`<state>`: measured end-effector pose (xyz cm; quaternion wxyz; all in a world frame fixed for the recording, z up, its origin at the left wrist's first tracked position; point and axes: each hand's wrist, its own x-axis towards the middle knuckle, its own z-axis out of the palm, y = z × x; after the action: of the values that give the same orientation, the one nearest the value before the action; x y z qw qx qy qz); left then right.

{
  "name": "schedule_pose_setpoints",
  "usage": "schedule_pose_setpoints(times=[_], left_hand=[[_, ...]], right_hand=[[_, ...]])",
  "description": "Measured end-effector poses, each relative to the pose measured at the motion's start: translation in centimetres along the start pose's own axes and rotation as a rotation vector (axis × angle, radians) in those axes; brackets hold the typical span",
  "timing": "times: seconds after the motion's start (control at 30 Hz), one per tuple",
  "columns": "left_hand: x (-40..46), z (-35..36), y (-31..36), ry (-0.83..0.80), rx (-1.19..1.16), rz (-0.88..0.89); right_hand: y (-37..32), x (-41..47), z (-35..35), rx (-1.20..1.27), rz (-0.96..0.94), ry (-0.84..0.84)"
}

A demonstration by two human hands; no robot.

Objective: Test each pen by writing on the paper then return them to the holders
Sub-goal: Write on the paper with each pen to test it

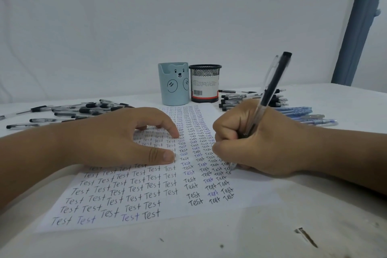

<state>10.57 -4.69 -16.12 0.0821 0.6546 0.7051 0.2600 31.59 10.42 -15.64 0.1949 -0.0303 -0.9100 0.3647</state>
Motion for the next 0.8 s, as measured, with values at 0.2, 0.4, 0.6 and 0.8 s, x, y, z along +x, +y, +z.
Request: schedule_pose_setpoints(times=[0.2,0.4,0.6,0.8], left_hand=[[0.12,0.01,-0.17,-0.001,0.014,0.002],[0.01,0.11,-0.22,-0.005,0.003,-0.006],[0.07,0.05,-0.4,-0.004,0.008,-0.01],[0.12,0.07,-0.66,-0.005,0.025,-0.024]], right_hand=[[0.05,-0.11,-0.03,0.001,0.008,-0.013],[-0.04,-0.06,0.17,-0.027,-0.029,0.006],[0.34,-0.18,-0.14,0.046,0.011,-0.006],[0.28,0.08,0.24,-0.005,-0.034,-0.006]])
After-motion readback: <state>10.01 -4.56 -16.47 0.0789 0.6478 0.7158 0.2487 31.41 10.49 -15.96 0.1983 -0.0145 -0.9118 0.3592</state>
